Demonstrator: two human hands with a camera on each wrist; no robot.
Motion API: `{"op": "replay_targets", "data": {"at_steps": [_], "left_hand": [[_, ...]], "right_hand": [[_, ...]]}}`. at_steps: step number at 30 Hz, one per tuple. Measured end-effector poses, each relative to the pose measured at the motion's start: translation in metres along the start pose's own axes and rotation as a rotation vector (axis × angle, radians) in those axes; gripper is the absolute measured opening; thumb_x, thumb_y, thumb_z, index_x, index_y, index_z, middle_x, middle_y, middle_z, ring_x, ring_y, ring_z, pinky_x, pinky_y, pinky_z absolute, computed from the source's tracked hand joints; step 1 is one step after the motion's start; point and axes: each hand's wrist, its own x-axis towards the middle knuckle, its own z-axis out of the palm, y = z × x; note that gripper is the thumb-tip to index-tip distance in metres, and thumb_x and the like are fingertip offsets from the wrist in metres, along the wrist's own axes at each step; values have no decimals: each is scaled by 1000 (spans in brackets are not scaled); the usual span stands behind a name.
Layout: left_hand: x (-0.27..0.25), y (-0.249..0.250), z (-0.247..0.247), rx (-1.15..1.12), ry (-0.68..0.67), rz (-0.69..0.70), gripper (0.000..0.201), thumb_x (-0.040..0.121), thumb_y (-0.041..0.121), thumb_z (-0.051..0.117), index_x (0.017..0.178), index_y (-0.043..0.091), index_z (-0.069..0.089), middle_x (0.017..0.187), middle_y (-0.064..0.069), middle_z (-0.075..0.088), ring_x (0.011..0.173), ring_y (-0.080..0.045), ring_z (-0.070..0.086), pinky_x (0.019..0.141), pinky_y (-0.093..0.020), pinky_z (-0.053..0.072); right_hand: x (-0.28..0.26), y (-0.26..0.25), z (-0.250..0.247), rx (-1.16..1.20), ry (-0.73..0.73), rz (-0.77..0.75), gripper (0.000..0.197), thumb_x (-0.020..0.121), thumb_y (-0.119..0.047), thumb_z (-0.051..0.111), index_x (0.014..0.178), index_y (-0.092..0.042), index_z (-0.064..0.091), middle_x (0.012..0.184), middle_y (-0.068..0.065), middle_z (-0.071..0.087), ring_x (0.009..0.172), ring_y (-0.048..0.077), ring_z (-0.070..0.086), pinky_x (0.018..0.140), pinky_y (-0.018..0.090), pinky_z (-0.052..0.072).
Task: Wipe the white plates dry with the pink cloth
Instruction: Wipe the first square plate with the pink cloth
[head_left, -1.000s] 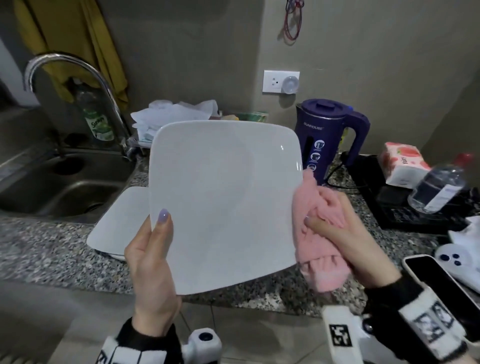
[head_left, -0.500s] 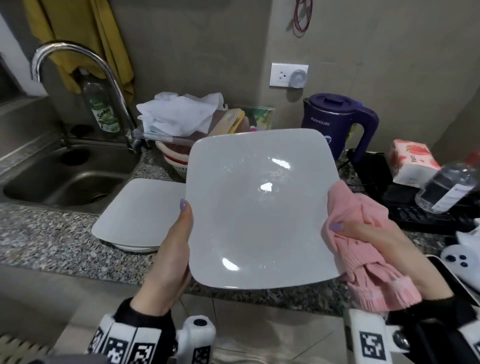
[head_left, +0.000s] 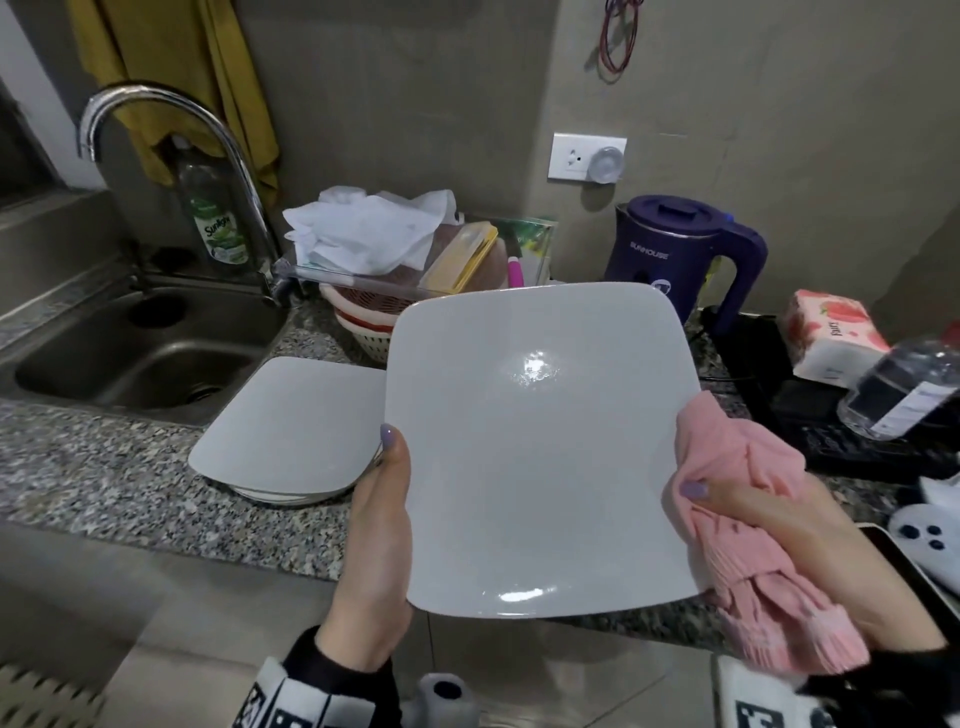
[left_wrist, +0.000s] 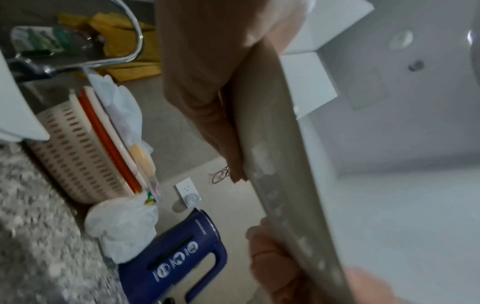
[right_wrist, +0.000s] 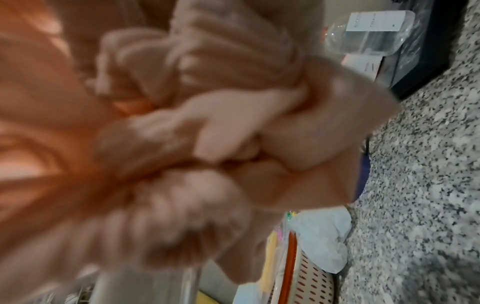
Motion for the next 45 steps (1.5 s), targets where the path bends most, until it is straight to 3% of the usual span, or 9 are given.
{"op": "replay_targets", "data": {"at_steps": [8, 11, 14, 24, 27, 30, 35, 40, 45], "left_hand": [[-8, -8, -3, 84, 24, 218, 44, 95, 36, 42, 133, 20, 55, 129, 7, 65, 121, -13, 59, 109, -45, 40], [-15, -13, 4, 104, 23, 218, 39, 90, 39, 45, 117, 19, 66, 115, 8, 72, 111, -11, 66, 101, -39, 47], [-15, -16, 11, 103, 18, 235, 31, 87, 37, 47, 96, 21, 70, 98, 9, 76, 96, -9, 71, 82, -27, 55], [3, -15, 0, 42, 26, 234, 44, 99, 28, 41, 95, -4, 70, 94, -21, 74, 91, -33, 71, 80, -33, 57], [6, -12, -6, -32, 49, 197, 43, 100, 29, 43, 105, -7, 66, 102, -18, 73, 95, -27, 71, 76, -30, 58], [8, -12, -9, -41, 73, 240, 36, 100, 28, 43, 119, 5, 64, 113, -1, 72, 107, -13, 67, 84, -21, 54], [7, -14, -8, -45, -8, 182, 38, 98, 29, 46, 70, 10, 64, 65, -7, 65, 62, -14, 64, 55, -19, 52], [8, -21, -13, 62, 2, 298, 38, 98, 32, 51, 121, 4, 63, 120, -8, 69, 114, -16, 64, 94, -26, 50], [11, -27, -14, 116, -52, 303, 30, 91, 39, 50, 93, 25, 76, 97, -9, 75, 95, -28, 69, 81, -40, 50]], "right_hand": [[-3, -24, 18, -741, 466, -386, 57, 79, -42, 69, 114, -27, 28, 112, 9, 49, 77, 29, 59, 60, 39, 48], [12, -36, 42, -1230, 419, -578, 62, 74, -20, 78, 119, -11, 35, 114, 20, 42, 85, 36, 51, 56, 36, 43], [19, -27, 76, -1421, 213, -578, 70, 77, -53, 62, 122, -3, 41, 127, 33, 45, 92, 43, 51, 64, 45, 50], [-12, 7, 117, -1040, -403, -706, 58, 73, -33, 34, 131, -35, 32, 141, -4, 30, 114, 28, 44, 79, 47, 52], [-18, 9, 109, -1128, -470, -659, 56, 74, -37, 35, 129, -31, 39, 133, -6, 42, 103, 25, 52, 58, 39, 55], [-16, 14, 93, -1241, -411, -630, 52, 70, -25, 44, 122, -33, 48, 124, -8, 45, 92, 21, 55, 47, 32, 53], [-19, 1, 129, -1178, -357, -651, 58, 79, -34, 53, 134, -32, 35, 124, -9, 48, 91, 20, 55, 51, 34, 50], [20, -27, 86, -1324, -103, -598, 64, 66, -12, 67, 124, -22, 40, 121, 0, 47, 86, 27, 58, 47, 27, 32], [12, -37, 117, -1092, -339, -627, 47, 74, -11, 62, 119, -22, 57, 131, 12, 36, 95, 30, 54, 65, 40, 52]]}}
